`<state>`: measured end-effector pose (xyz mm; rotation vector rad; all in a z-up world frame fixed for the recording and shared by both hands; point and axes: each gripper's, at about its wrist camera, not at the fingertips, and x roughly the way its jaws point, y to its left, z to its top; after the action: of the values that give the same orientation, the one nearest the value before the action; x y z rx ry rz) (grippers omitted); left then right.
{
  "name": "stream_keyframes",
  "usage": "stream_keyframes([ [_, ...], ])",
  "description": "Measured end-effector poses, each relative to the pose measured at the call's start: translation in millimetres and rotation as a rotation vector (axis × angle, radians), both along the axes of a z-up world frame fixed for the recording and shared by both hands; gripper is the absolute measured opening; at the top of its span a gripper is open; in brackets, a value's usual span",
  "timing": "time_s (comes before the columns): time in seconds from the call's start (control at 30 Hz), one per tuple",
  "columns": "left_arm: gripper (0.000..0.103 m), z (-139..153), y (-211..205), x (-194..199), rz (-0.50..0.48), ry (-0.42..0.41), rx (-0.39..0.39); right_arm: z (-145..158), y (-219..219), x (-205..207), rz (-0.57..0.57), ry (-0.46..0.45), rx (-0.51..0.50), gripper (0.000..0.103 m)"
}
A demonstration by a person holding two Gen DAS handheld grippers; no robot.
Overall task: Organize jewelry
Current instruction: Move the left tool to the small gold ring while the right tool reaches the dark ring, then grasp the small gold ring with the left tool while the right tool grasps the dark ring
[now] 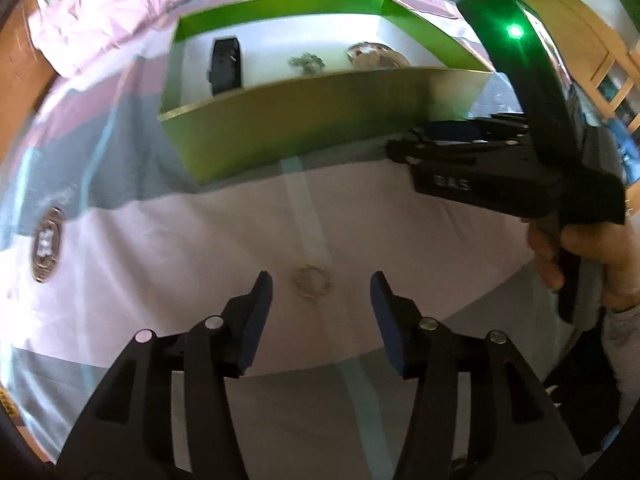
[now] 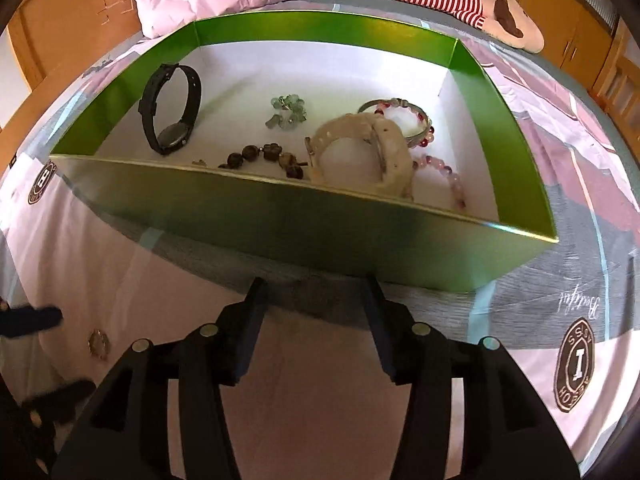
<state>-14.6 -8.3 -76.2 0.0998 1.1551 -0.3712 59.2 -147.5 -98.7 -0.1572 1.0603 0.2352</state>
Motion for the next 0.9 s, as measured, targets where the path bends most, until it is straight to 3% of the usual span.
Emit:
stream_keyframes([
  [0.07,0.05,-3,1,1,0.0,0.019,-0.023,1,3,-1,0.024,0.011,-0.006,0.024],
  [0.1,0.049,-4,2,1,-0.002,0.023,-0.024,2,4,-3,0.032,0.022,-0.014,0.021],
  [0.27,0.038,-11,0,3,0.003,0.025,-0.028,3,1,-15,0.044,0.057,-0.023,0.021],
  [0.37,0.038,-14,-5,4,-0.005,0.014,-0.001,3,1,-15,0.054,0.059,-0.026,0.021],
  [0.63,0.046,-19,-12,10,0.008,0.021,0.013,6,-7,-23,0.052,0.055,-0.026,0.051],
  [0.9,0.049,-20,-12,15,0.012,0.011,0.011,1,-3,-17,0.053,0.044,-0.031,0.049],
])
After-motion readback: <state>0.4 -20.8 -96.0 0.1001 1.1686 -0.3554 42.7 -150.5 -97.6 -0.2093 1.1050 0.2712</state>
